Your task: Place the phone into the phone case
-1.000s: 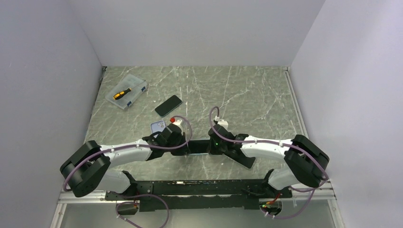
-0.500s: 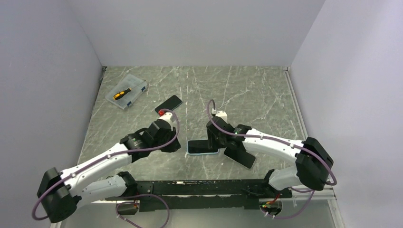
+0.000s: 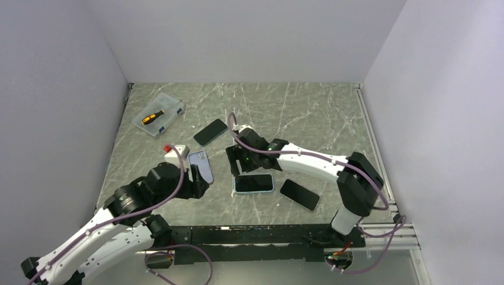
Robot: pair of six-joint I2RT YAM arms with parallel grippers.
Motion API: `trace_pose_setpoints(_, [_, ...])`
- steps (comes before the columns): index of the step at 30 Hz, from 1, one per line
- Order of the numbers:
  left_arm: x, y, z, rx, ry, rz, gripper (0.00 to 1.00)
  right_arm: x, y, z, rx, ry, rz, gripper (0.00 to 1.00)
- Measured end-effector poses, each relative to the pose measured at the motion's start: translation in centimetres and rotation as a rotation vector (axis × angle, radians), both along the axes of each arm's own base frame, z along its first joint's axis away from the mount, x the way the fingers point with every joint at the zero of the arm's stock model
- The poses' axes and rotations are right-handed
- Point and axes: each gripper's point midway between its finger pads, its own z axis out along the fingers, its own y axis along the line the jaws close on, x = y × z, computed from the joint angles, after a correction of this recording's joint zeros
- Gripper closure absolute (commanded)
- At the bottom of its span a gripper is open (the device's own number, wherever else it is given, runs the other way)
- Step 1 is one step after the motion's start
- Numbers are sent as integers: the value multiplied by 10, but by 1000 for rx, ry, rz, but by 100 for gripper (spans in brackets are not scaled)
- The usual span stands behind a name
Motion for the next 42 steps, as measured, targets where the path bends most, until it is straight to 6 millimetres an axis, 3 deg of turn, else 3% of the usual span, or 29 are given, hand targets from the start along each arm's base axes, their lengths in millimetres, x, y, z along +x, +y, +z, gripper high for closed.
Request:
trace_pose_setpoints(8, [-12, 20, 29, -54, -87, 7, 21, 36, 64, 16, 71, -28, 52, 18])
trace_pose_setpoints(14, [-17, 31, 53, -66, -143, 1, 16, 54, 89, 7, 60, -44, 59, 20])
trace_pose_setpoints(15, [-18, 33, 56, -67, -156, 2, 15, 54, 90, 1, 49, -39, 64, 20])
trace_pose_setpoints(17, [-19, 35, 60, -66, -172, -2, 1, 51, 87, -11, 17, -26, 74, 22])
trace_pose_setpoints(28, [-19, 41, 63, -42, -226, -26, 1, 1, 51, -72, -187, 37, 191, 26])
trace_pose_setpoints(36, [-17, 41, 60, -25, -235, -31, 1, -1, 45, -74, -240, -11, 218, 33])
trace_pose_setpoints(42, [-16, 41, 60, -26, -238, -30, 0, -2, 24, -74, -302, -43, 201, 37])
